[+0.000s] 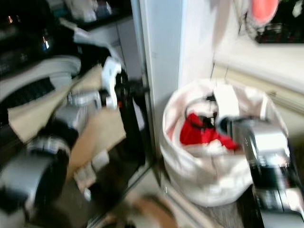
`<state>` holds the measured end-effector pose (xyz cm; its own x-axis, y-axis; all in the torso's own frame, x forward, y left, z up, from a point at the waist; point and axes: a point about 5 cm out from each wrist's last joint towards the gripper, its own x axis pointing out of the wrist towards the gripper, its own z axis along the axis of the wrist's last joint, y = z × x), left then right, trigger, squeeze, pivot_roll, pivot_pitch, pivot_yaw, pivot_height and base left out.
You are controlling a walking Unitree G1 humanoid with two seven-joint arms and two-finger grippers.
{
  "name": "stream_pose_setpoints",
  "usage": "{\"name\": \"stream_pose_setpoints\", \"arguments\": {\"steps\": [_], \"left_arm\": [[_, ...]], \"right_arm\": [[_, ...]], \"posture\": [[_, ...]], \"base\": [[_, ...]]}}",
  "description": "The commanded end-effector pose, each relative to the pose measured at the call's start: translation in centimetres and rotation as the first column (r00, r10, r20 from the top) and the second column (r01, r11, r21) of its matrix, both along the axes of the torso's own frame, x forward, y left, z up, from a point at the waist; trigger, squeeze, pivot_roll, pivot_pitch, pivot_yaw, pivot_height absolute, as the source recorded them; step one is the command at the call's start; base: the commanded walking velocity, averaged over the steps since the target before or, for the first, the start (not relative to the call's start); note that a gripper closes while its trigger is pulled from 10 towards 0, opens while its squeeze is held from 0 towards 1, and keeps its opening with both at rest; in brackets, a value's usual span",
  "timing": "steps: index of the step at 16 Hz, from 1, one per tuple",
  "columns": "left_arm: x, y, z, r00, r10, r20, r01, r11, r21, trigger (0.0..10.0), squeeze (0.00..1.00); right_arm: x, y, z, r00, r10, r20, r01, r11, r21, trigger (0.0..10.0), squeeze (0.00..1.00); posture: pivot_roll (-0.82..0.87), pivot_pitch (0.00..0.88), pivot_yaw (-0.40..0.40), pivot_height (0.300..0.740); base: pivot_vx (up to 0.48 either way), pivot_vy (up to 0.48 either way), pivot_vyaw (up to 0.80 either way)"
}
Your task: Clothes washing
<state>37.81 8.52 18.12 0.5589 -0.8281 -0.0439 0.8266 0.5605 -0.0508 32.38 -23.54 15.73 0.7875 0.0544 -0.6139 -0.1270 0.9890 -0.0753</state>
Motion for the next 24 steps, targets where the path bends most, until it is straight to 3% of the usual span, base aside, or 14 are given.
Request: {"name": "stream_pose_setpoints", "arguments": {"steps": [1,2,4,6,9,11,12,13,15,17,18,19,20,24], "left_arm": [[-0.7,-0.1,0.4,0.999,-0.044,0.005,0.044,0.999,-0.021,10.0,0.00],[-1.1,-0.2,0.2,0.998,-0.058,0.003,0.058,0.998,-0.016,10.0,0.00],[-3.1,-0.3,-1.1,0.992,-0.125,-0.014,0.125,0.992,0.005,10.0,0.00],[-4.7,0.2,-1.5,0.993,-0.118,-0.023,0.119,0.991,0.062,10.0,0.00],[-6.0,0.2,-0.4,0.988,-0.148,-0.031,0.149,0.988,0.033,10.0,0.00],[-7.9,0.0,0.1,0.962,-0.267,-0.051,0.269,0.962,0.047,10.0,0.00],[-8.3,-0.1,0.3,0.961,-0.270,-0.052,0.273,0.960,0.056,10.0,0.00],[-8.4,-0.2,0.4,0.964,-0.259,-0.058,0.263,0.963,0.059,10.0,0.00],[-8.9,-0.2,0.3,0.964,-0.253,-0.080,0.259,0.963,0.076,10.0,0.00],[-9.4,-0.1,0.4,0.962,-0.255,-0.094,0.262,0.962,0.081,10.0,0.00],[-9.6,-0.1,0.4,0.962,-0.255,-0.100,0.263,0.961,0.085,10.0,0.00],[-9.7,-0.1,0.4,0.962,-0.254,-0.102,0.263,0.961,0.086,10.0,0.00],[-9.8,0.0,0.3,0.962,-0.251,-0.107,0.260,0.961,0.089,10.0,0.00],[-9.8,0.1,0.3,0.967,-0.228,-0.116,0.240,0.965,0.102,10.0,0.00]], "right_arm": [[0.8,-0.1,-0.6,1.000,0.000,-0.007,0.000,1.000,0.017,10.0,1.00],[1.0,-0.2,-0.9,1.000,-0.003,-0.014,0.003,1.000,0.021,10.0,1.00],[2.0,-0.4,-2.1,1.000,-0.002,-0.023,0.002,1.000,0.003,10.0,1.00],[3.0,-0.1,-3.1,0.999,0.025,-0.046,-0.024,0.999,0.023,10.0,1.00],[3.2,0.0,-4.2,0.996,0.035,-0.088,-0.036,0.999,-0.012,10.0,1.00],[3.3,0.4,-5.6,0.995,0.020,-0.097,-0.022,1.000,-0.019,10.0,1.00],[3.2,0.4,-6.4,0.995,0.004,-0.095,-0.010,0.998,-0.066,10.0,1.00],[3.0,0.2,-7.2,0.994,-0.015,-0.106,0.003,0.994,-0.112,10.0,0.00],[2.2,0.2,-8.7,0.989,-0.036,-0.143,0.015,0.989,-0.146,10.0,0.00],[1.7,0.8,-9.8,0.986,-0.023,-0.166,0.008,0.996,-0.090,10.0,0.00],[1.3,0.8,-10.4,0.982,-0.028,-0.185,0.009,0.995,-0.100,6.6,0.00],[1.2,0.8,-10.5,0.982,-0.034,-0.187,0.014,0.994,-0.105,6.6,0.00],[1.1,0.7,-10.7,0.981,-0.051,-0.188,0.031,0.994,-0.108,0.0,0.00],[1.3,-0.1,-10.2,0.983,-0.068,-0.172,0.043,0.989,-0.143,0.0,0.00]], "posture": [[-0.08,0.000,0.115,0.740],[-0.08,0.000,0.112,0.740],[-0.06,0.000,0.096,0.740],[-0.04,0.000,0.085,0.740],[-0.02,0.000,0.080,0.740],[-0.02,0.000,0.088,0.740],[-0.02,0.000,0.093,0.740],[-0.01,0.000,0.093,0.740],[0.01,0.000,0.092,0.740],[0.03,0.000,0.085,0.740],[0.03,0.000,0.081,0.740],[0.04,0.000,0.079,0.740],[0.04,0.000,0.079,0.740],[0.03,0.000,0.079,0.740]], "base": [[0.000,0.000,0.00],[0.000,0.000,0.00],[0.000,0.000,0.00],[0.000,0.000,0.00],[0.000,0.000,0.00],[0.000,0.000,0.00],[0.000,0.000,0.00],[0.000,0.000,0.00],[0.000,0.000,0.00],[0.000,0.000,0.00],[0.000,0.000,0.00],[0.000,0.000,0.00],[0.000,0.000,0.00],[0.000,0.000,0.00]]}}
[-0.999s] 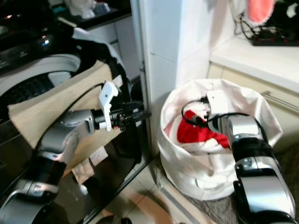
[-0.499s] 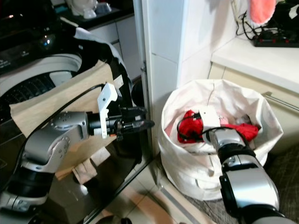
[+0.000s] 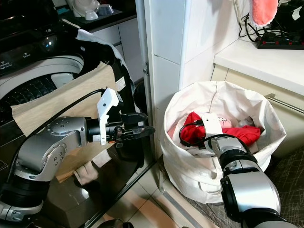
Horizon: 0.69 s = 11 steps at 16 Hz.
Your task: Clothes washing
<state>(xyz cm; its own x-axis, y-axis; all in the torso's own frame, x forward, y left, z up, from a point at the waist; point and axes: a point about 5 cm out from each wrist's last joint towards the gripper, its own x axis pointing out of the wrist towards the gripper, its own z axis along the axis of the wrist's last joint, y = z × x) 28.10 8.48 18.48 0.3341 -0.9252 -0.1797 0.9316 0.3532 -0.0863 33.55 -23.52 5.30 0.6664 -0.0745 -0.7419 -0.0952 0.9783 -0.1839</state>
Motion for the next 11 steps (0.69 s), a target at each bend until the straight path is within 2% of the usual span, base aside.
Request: {"name": "stream_pose_setpoints", "arguments": {"steps": [1,4,11], "left_arm": [[-0.08,0.14,-0.05,1.000,0.007,-0.008,-0.007,1.000,0.012,10.0,0.00],[-0.11,0.01,-0.15,1.000,0.009,-0.012,-0.009,1.000,0.012,10.0,0.00],[0.06,-0.07,-0.20,1.000,0.018,-0.021,-0.018,1.000,0.016,10.0,0.00]], "right_arm": [[0.12,-0.21,0.25,1.000,0.001,-0.003,-0.001,1.000,-0.011,0.0,0.00],[-0.10,-0.84,0.21,1.000,-0.014,-0.006,0.013,1.000,-0.023,0.0,0.00],[-0.05,-1.01,0.35,1.000,-0.021,-0.001,0.021,1.000,-0.016,0.0,0.00]], "posture": [[0.03,0.000,0.079,0.740],[0.02,0.000,0.080,0.740],[0.02,0.000,0.079,0.740]], "base": [[0.000,0.000,0.00],[0.000,0.000,0.00],[0.000,0.000,0.00]]}}
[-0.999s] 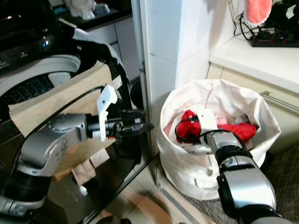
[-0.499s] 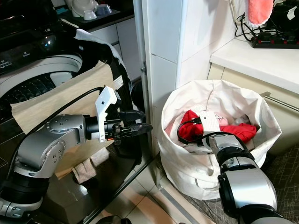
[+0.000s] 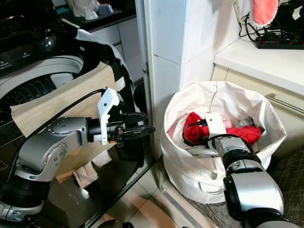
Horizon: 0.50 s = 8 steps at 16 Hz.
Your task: Clothes washing
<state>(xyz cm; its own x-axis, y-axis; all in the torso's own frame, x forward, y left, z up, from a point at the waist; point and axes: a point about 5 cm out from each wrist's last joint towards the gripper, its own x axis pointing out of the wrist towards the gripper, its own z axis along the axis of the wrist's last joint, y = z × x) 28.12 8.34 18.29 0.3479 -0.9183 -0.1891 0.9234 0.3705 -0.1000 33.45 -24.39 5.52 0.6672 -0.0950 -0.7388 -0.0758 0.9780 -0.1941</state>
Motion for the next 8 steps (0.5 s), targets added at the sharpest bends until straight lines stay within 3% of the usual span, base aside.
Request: {"name": "stream_pose_setpoints", "arguments": {"steps": [1,4,8], "left_arm": [[0.0,0.1,0.0,1.000,-0.001,-0.011,0.001,1.000,0.015,10.0,0.00],[0.1,0.1,-0.1,1.000,0.004,-0.011,-0.003,1.000,0.019,10.0,0.00],[0.5,0.2,0.0,1.000,0.027,-0.002,-0.027,1.000,0.013,10.0,0.00]], "right_arm": [[0.1,-0.2,0.2,1.000,-0.002,-0.005,0.002,1.000,-0.004,0.0,0.00],[0.2,-0.4,0.5,1.000,-0.009,0.007,0.009,1.000,-0.003,0.0,0.00],[1.4,-1.3,2.7,0.995,-0.048,0.090,0.044,0.998,0.046,0.0,0.00]], "posture": [[0.01,0.000,0.079,0.740],[0.01,0.000,0.080,0.740],[0.00,0.000,0.077,0.740]], "base": [[0.000,0.000,0.00],[0.000,0.000,0.00],[0.000,0.000,0.00]]}}
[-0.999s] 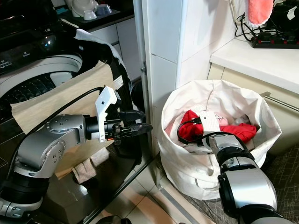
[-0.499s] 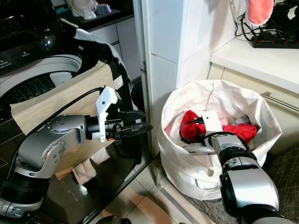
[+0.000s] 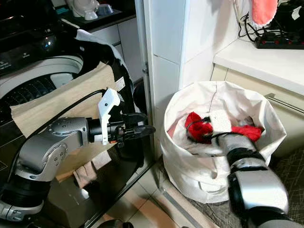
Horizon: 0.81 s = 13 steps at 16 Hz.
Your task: Clothes washing
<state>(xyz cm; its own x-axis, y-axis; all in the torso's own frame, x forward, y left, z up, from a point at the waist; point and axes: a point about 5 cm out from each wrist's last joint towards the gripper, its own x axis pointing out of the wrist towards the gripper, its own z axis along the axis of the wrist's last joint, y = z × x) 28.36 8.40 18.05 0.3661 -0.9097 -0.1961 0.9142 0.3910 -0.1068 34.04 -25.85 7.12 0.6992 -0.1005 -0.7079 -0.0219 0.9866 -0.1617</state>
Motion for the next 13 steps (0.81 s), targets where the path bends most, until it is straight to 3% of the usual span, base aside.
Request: {"name": "stream_pose_setpoints", "arguments": {"steps": [1,3,4,5,6,8,10,11,12,13], "left_arm": [[0.4,0.1,0.1,1.000,0.017,0.010,-0.017,1.000,0.011,10.0,0.00],[0.8,0.1,0.1,0.998,0.053,0.025,-0.054,0.999,0.008,10.0,0.00],[1.0,0.1,0.2,0.998,0.060,0.029,-0.061,0.998,0.006,10.0,0.00],[1.5,-0.1,0.6,0.993,0.100,0.055,-0.099,0.995,-0.014,10.0,0.00],[1.8,-0.2,1.0,0.990,0.121,0.069,-0.119,0.992,-0.039,10.0,0.00],[2.6,-0.7,2.8,0.974,0.183,0.135,-0.168,0.979,-0.117,10.0,0.00],[2.5,-1.3,3.6,0.973,0.166,0.162,-0.142,0.978,-0.151,10.0,0.00],[2.4,-1.8,4.3,0.974,0.169,0.147,-0.136,0.967,-0.214,10.0,1.00],[2.3,-2.6,5.3,0.970,0.174,0.167,-0.123,0.953,-0.278,10.0,1.00],[2.5,-3.0,5.6,0.965,0.196,0.174,-0.140,0.946,-0.293,10.0,1.00]], "right_arm": [[1.1,-0.1,1.9,0.998,-0.011,0.066,0.008,0.999,0.037,0.0,0.00],[2.3,-0.4,4.8,0.985,-0.054,0.166,0.011,0.969,0.247,0.0,0.00],[2.5,-0.4,5.7,0.981,-0.055,0.187,-0.002,0.956,0.294,0.0,0.00],[2.9,-0.6,8.4,0.966,-0.043,0.255,-0.067,0.911,0.407,0.0,0.00],[3.0,-0.6,9.8,0.957,-0.040,0.286,-0.095,0.890,0.445,0.0,0.00],[2.7,-0.1,15.4,0.915,-0.020,0.404,-0.227,0.800,0.555,0.0,0.00],[2.2,0.6,18.3,0.887,0.000,0.462,-0.304,0.754,0.583,0.0,0.00],[1.7,1.5,21.0,0.855,0.013,0.519,-0.381,0.695,0.610,0.0,0.00],[1.0,2.8,23.8,0.814,0.033,0.580,-0.470,0.624,0.624,0.0,0.00],[0.6,3.6,25.0,0.793,0.047,0.607,-0.512,0.590,0.624,0.0,0.00]], "posture": [[-0.01,0.000,0.078,0.740],[-0.02,0.000,0.079,0.740],[-0.02,0.000,0.079,0.740],[-0.03,0.000,0.078,0.740],[-0.03,0.000,0.078,0.740],[-0.06,0.000,0.080,0.740],[-0.06,0.000,0.082,0.740],[-0.06,0.000,0.083,0.740],[-0.07,0.000,0.083,0.740],[-0.07,0.000,0.081,0.740]], "base": [[0.000,0.000,0.00],[0.000,0.000,0.00],[0.000,0.000,0.00],[0.000,0.000,0.00],[0.000,0.000,0.00],[0.000,0.000,0.00],[0.000,0.000,0.00],[0.000,0.000,0.00],[0.000,0.000,0.00],[0.000,0.000,0.00]]}}
